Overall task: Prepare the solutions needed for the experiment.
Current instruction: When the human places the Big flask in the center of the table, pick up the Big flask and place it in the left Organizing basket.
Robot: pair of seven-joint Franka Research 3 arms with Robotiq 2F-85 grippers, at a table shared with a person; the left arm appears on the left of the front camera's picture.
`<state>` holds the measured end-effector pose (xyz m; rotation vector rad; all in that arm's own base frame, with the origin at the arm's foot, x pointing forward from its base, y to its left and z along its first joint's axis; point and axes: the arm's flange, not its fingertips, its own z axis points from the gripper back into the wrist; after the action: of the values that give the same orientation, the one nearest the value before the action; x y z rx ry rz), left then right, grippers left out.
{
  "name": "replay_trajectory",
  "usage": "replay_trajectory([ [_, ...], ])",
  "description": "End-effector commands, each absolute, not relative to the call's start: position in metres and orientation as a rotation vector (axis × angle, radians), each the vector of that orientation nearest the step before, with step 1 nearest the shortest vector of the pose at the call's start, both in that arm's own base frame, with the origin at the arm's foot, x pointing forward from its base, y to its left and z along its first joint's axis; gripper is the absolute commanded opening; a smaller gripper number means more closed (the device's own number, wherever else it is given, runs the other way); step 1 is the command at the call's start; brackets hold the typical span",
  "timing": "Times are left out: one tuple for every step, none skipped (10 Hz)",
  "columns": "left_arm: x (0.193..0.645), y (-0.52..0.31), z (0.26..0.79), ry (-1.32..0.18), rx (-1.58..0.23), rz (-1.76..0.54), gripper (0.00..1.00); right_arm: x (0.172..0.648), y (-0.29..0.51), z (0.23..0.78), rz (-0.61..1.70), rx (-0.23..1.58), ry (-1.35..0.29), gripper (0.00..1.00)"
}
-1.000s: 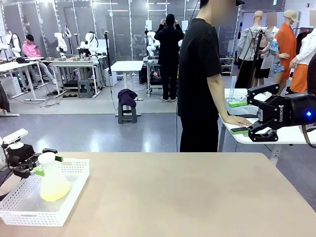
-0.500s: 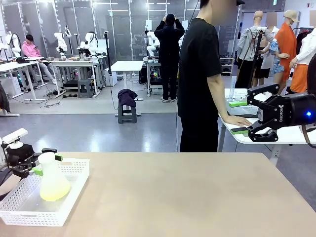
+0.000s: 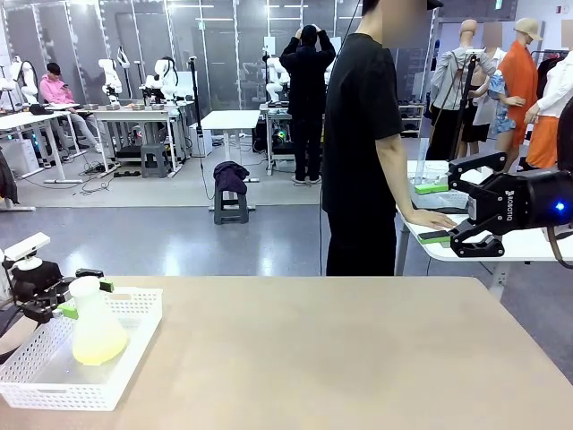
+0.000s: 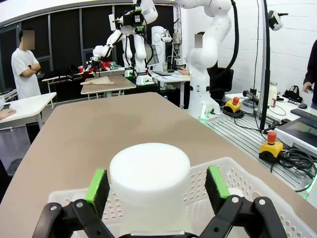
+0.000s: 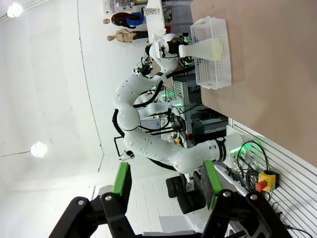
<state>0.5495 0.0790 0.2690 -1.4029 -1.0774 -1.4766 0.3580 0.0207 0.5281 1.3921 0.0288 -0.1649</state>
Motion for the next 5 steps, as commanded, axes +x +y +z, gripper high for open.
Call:
replay_trajectory([
  [0.550,0.079,0.269,-1.077,-1.403,-1.477,0.95,0.358,0.021,0.530,-0.159,1.398,0.023,0.72],
  [0.550,0.081,0.271,-1.086,-1.404,-1.496,1.00,0.358,0.021,0.530,-0.159,1.398,0.023,0.72],
  [0.551,0.087,0.272,-1.097,-1.391,-1.478,1.00,0.358,0.021,0.530,-0.159,1.398,0.023,0.72],
  [0.552,0.094,0.273,-1.116,-1.362,-1.482,1.00,0.358,0.021,0.530,-0.159,1.398,0.023,0.72],
  [0.552,0.104,0.274,-1.127,-1.355,-1.475,1.00,0.358,0.021,0.530,-0.159,1.398,0.023,0.72],
])
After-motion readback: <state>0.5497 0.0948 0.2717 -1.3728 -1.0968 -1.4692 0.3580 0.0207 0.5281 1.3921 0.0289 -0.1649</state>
